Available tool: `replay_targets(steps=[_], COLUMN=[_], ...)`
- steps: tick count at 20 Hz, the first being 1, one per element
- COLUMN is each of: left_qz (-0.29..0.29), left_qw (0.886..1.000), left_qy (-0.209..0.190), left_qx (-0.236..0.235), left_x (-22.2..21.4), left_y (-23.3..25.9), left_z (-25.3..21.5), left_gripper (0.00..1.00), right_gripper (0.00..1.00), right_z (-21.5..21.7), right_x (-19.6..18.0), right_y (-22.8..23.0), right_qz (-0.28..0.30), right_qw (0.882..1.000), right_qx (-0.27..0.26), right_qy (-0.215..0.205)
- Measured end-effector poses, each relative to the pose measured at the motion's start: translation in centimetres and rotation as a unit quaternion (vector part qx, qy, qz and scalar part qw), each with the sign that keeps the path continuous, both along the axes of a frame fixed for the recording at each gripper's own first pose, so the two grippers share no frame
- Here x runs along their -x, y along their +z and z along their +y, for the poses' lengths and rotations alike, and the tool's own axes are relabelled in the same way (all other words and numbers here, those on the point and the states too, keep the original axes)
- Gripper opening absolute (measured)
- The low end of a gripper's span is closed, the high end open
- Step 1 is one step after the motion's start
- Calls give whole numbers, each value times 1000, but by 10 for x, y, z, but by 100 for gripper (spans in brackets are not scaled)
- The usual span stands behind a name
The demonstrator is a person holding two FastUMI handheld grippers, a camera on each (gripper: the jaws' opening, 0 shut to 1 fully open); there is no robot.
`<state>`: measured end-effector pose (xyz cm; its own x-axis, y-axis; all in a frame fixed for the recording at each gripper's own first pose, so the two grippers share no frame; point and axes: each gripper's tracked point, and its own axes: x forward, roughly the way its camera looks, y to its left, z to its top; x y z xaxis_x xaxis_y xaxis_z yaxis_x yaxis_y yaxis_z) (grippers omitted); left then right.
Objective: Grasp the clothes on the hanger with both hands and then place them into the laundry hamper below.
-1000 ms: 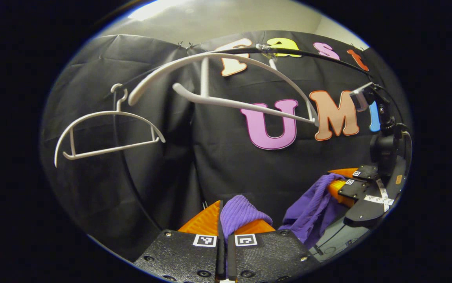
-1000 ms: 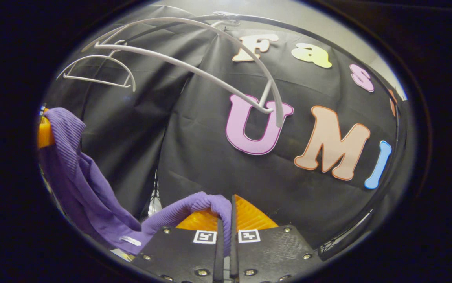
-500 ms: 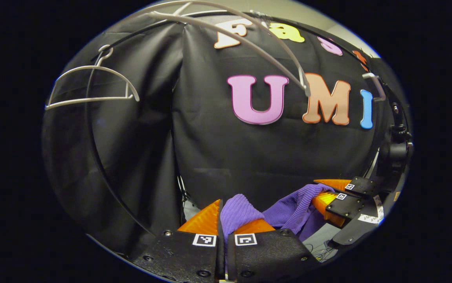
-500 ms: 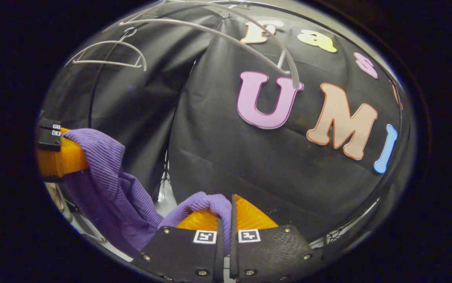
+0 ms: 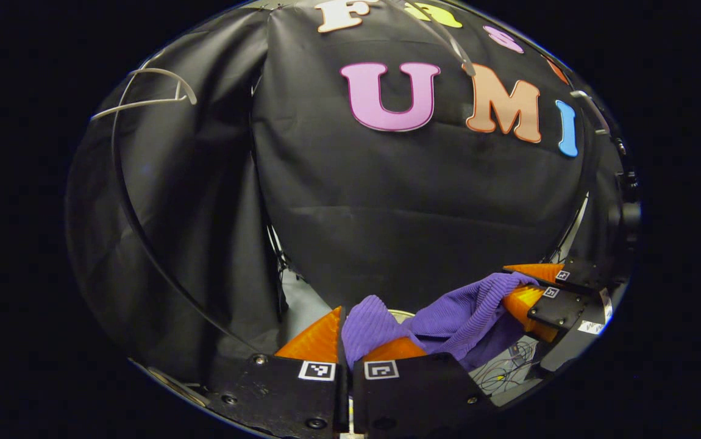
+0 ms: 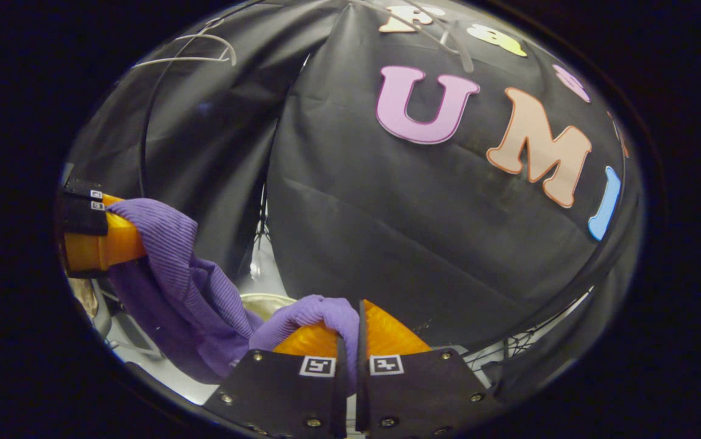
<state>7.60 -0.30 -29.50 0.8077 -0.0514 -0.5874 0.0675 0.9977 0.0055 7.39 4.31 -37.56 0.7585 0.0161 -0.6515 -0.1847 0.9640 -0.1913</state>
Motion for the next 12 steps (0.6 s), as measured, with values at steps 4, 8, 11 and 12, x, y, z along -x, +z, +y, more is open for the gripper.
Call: replay_targets(steps=[4,8,11,12], left_qz=[36,76,110,118], left_qw=[999,997,994,993], left_qy=[-5,-3,3,5], left_qx=[1,-1,9,9], left_x=[11,20,23,22], left_y=[-24,-43,-46,-47], left_z=[-1,-3,-5,-5], left_gripper=[3,3,3,4], right_gripper=[6,6,6,6], right_z=[3,9,13,15], right_x=[15,26,33,36], right_y=[-21,-36,-44,-48], right_qz=[34,65,89,98], right_qw=[999,998,996,995], right_qx=[0,-10,-10,-9], right_qy=[-1,-5,7,11])
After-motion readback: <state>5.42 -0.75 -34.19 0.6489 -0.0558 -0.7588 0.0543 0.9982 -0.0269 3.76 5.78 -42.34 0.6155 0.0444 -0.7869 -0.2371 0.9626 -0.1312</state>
